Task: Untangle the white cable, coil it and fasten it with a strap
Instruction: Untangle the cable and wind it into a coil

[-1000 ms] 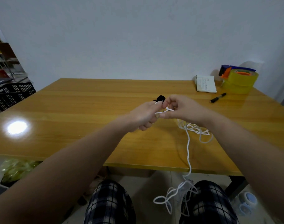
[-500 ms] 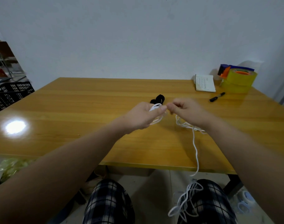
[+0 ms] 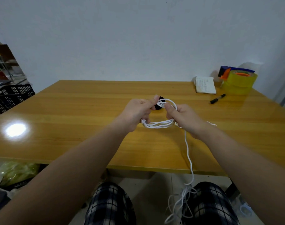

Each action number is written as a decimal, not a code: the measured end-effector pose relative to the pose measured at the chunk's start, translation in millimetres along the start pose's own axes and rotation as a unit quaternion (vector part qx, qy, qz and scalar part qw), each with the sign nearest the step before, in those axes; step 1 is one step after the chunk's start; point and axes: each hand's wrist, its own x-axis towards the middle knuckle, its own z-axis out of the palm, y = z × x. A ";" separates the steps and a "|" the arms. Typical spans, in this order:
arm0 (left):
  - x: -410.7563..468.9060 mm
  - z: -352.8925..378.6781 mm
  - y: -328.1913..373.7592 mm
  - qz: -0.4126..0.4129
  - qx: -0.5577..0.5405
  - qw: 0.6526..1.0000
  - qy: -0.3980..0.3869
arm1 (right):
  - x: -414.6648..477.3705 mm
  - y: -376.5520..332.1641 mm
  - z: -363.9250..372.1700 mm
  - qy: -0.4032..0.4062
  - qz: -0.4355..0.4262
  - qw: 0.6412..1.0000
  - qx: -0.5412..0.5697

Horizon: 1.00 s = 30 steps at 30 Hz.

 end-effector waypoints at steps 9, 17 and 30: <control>1.7 6.8 12.2 -0.122 -0.111 0.978 -0.131 | 11.8 7.9 3.6 0.166 0.019 0.980 -0.108; 2.3 6.5 13.2 -0.184 -0.110 0.971 -0.106 | 21.0 -9.7 -2.0 0.036 -0.007 0.939 -0.341; 16.3 -69.6 -0.3 -0.036 -0.212 0.942 0.258 | 6.4 32.3 -70.3 0.032 0.072 0.963 -0.259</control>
